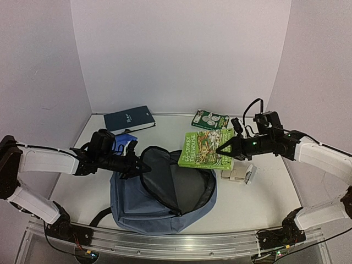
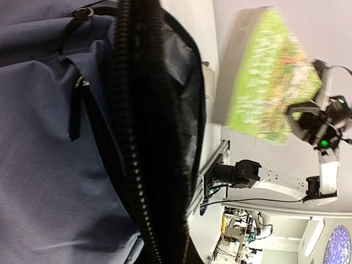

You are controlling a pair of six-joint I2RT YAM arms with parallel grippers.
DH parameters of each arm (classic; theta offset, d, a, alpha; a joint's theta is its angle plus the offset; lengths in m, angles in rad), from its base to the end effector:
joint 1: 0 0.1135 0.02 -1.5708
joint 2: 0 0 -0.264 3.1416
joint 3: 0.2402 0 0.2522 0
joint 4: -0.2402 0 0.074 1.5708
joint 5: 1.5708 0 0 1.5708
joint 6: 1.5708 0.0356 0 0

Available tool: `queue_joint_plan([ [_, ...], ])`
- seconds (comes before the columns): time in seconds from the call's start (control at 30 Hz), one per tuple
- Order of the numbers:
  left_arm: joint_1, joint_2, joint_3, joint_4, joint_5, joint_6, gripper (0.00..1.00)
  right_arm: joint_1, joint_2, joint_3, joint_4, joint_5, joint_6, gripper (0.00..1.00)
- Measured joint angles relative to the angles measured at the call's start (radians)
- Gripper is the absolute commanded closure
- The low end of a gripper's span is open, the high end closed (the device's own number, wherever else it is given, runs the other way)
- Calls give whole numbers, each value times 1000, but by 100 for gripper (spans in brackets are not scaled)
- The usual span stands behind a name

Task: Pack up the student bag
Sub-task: Place the book in the student bag.

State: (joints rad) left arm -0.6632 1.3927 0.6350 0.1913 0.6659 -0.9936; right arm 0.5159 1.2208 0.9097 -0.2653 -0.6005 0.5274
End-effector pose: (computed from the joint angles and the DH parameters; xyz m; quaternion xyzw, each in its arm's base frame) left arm 0.2059 -0.1888 0.1938 0.0190 0.8430 -0.5289 0.0965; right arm 0.2229 0.1496 0.2873 -0.1362 0.8404 0.4524 0.2655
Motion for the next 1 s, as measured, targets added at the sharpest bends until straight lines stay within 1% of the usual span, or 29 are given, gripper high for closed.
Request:
queue_joint_plan([
  [0.23,0,-65,0,58,44,1,100,15,84,-43,-23,-79,-14,100],
  [0.43,0,-85,0,136,89,-2,100,36,174,-48,-19,-144,-31,100],
  [0.6,0,-96,1,177,126,-5,100,53,253,-47,1,-169,-35,100],
  [0.87,0,-105,65,177,173,-2,100,87,388,-31,155,-259,16,100],
  [1.0,0,-97,107,170,199,4,100,118,430,18,244,-299,61,100],
])
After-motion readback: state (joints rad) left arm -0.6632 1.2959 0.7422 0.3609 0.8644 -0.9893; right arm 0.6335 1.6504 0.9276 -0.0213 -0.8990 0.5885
